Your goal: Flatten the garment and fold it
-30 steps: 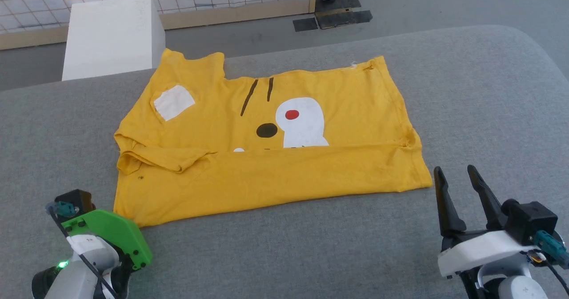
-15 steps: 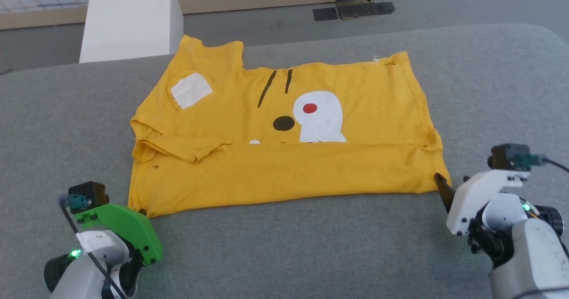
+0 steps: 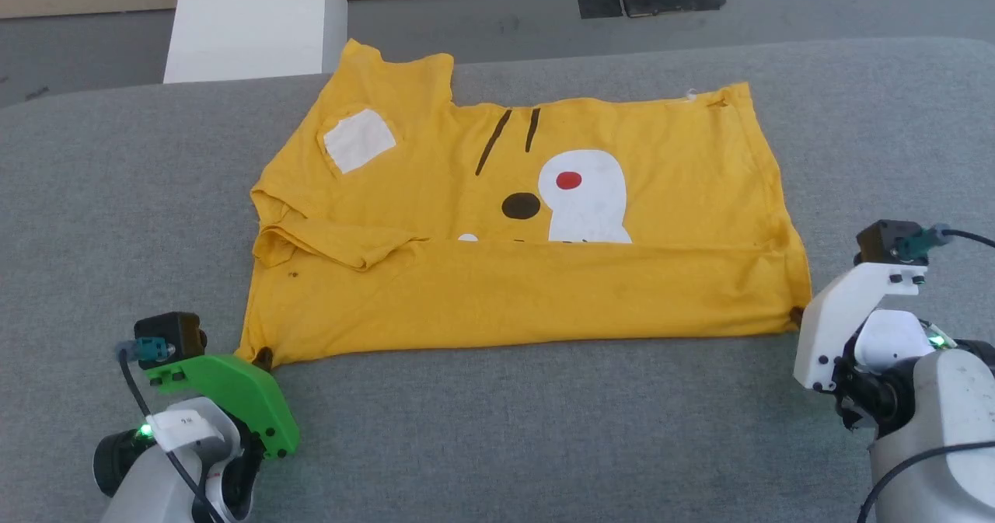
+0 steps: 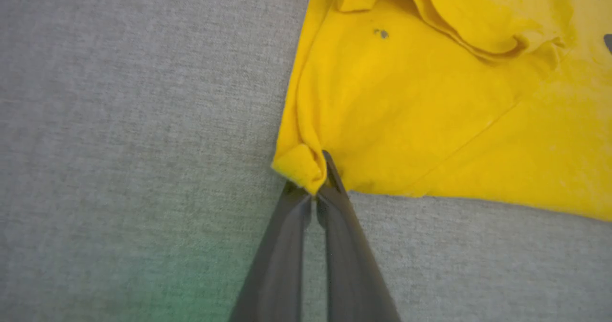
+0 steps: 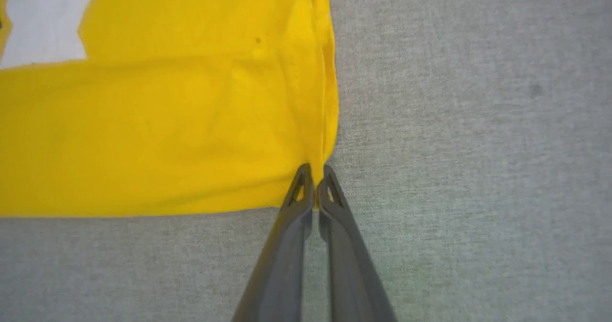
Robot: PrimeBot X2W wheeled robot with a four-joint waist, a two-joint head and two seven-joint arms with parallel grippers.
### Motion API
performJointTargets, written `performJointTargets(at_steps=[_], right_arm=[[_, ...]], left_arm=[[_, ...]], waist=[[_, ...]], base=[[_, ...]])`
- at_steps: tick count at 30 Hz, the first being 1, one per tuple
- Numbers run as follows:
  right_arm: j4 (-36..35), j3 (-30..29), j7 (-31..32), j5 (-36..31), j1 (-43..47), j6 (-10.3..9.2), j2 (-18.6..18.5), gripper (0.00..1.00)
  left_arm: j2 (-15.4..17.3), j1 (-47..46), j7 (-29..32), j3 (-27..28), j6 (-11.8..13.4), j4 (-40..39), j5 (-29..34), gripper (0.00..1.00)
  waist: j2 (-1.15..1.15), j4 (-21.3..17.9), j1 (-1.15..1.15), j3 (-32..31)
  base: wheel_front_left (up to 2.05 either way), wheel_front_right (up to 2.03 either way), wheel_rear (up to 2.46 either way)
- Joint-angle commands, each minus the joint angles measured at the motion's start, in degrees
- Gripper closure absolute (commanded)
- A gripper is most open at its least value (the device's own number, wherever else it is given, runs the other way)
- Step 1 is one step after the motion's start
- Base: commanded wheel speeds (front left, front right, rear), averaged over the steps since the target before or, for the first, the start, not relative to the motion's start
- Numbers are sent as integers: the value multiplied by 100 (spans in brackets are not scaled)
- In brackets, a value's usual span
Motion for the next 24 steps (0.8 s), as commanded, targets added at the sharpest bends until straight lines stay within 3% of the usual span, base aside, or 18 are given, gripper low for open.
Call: performJointTargets(at_steps=[1, 7, 11, 16, 24], right_arm=[[-102, 30, -268, 6, 120, -9, 1, 100], [-517, 135, -1809, 222, 532, -9, 1, 100], [-749, 144, -2232, 367, 988, -9, 2, 100], [-1169, 22, -2205, 490, 1615, -9, 2, 100], [-1465, -309, -1449, 520, 2564, -9, 2, 100]], left_arm=[[-44, 11, -123, -30, -10, 114, 62, 100], [-20, 191, -884, 47, 9, 31, 274, 100], [85, 623, -998, 79, 140, -288, 351, 100], [187, 1378, -803, 91, 402, -974, 347, 100], [238, 2446, 60, -140, 824, -1871, 206, 100]], waist=[[0, 18, 0, -54], [0, 0, 0, -322], [0, -28, 0, -531], [0, -51, 0, -700], [0, -65, 0, -725]], base=[[0, 0, 0], [0, 0, 0], [0, 0, 0], [0, 0, 0], [0, 0, 0]])
